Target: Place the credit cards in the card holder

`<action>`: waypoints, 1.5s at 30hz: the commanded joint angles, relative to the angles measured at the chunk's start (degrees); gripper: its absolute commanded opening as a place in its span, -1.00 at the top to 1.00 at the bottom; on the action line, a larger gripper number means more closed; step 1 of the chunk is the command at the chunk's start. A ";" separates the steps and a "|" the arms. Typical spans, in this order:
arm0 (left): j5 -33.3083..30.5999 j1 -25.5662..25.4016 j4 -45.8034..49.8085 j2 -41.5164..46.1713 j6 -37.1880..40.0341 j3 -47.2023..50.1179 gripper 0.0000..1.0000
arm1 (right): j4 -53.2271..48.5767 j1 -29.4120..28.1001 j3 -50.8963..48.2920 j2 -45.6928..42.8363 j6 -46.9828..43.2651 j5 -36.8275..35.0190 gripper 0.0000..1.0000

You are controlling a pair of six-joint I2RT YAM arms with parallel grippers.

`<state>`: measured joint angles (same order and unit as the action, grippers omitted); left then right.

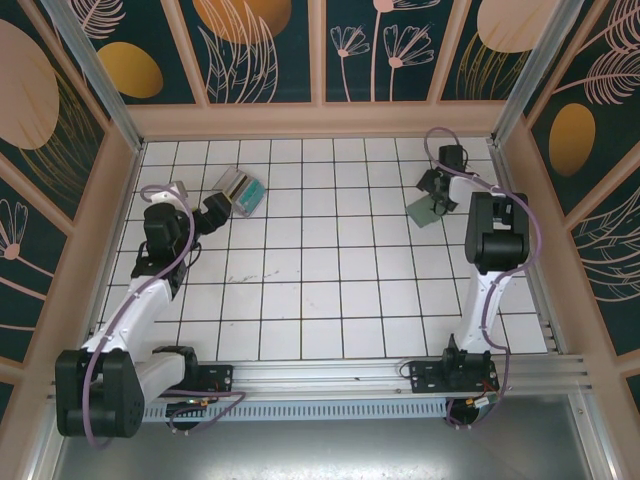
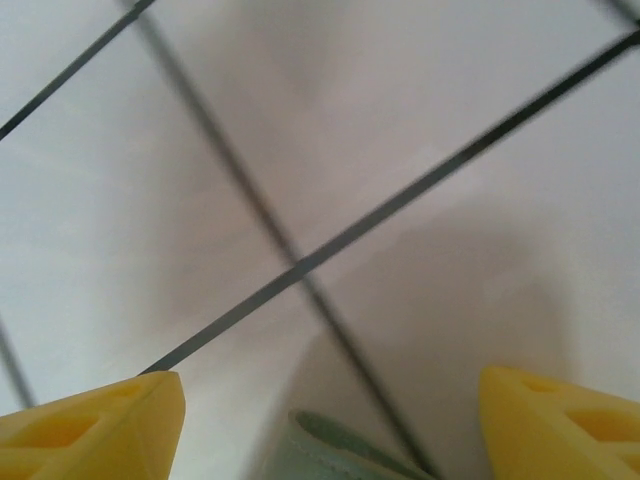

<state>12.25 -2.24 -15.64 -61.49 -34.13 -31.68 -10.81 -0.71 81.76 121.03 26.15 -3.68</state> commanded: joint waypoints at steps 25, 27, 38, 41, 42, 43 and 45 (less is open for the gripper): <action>15.20 -25.70 -20.59 -28.81 -20.32 -8.48 -0.19 | -2.59 -8.27 -18.14 -19.33 -9.75 13.73 -0.59; 15.41 -28.05 -24.32 -32.97 -23.00 -9.86 -0.15 | -3.04 -8.34 -19.20 -19.06 -9.89 13.28 -0.54; 16.11 -33.52 -25.87 -45.43 -26.34 -18.65 -0.08 | -4.27 -10.10 -22.50 -16.80 -9.65 20.11 -0.21; 15.86 -33.79 -26.64 -47.37 -27.44 -19.09 -0.08 | -3.28 -10.53 -23.81 -17.00 -8.82 23.50 -0.20; 16.00 -33.95 -27.12 -47.91 -27.74 -19.24 -0.09 | -2.96 -10.86 -24.15 -17.21 -8.54 24.56 -0.20; 15.86 -34.10 -27.20 -48.14 -27.67 -19.33 -0.09 | -2.71 -11.12 -24.61 -17.45 -8.28 25.61 -0.19; 14.97 -34.44 -26.29 -48.77 -26.93 -19.59 -0.09 | -1.33 -11.80 -25.76 -18.09 -7.66 28.84 -0.16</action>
<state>28.01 -36.18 -40.53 -108.62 -60.60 -49.95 -12.45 -10.90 58.28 103.39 17.06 17.30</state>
